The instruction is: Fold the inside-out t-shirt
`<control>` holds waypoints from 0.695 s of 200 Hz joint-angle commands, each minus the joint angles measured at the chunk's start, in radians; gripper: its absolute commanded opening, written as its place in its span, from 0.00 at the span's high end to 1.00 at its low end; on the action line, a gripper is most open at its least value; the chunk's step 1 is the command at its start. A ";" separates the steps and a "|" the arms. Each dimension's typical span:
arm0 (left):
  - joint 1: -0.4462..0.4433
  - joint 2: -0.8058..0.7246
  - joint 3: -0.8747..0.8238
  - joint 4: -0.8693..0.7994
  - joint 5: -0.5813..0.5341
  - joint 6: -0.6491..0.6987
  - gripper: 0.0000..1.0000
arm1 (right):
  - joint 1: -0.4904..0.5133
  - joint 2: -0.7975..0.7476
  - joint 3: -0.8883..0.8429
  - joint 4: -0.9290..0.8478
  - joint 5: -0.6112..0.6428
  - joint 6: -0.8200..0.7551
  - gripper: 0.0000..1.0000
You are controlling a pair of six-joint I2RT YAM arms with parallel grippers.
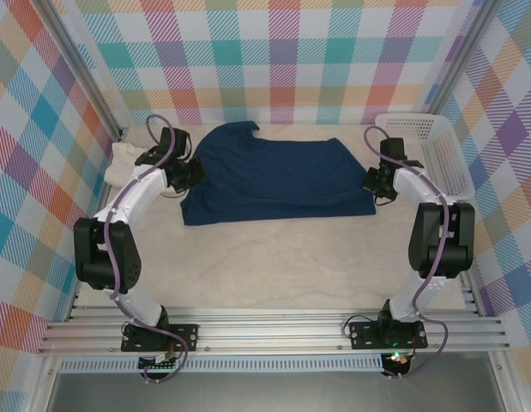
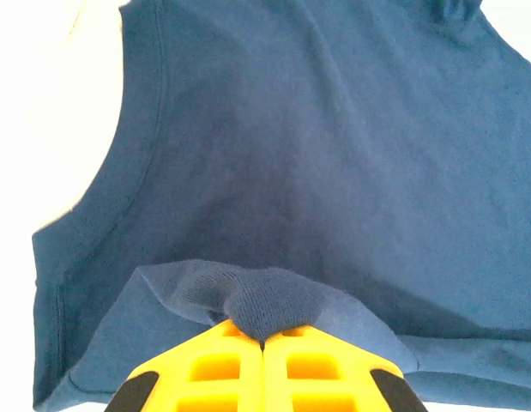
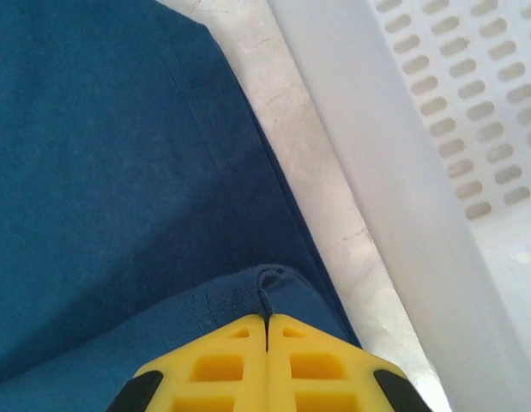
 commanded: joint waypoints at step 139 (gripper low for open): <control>0.052 0.299 0.326 -0.012 0.083 0.038 1.00 | 0.061 0.219 0.211 -0.025 0.184 -0.076 0.96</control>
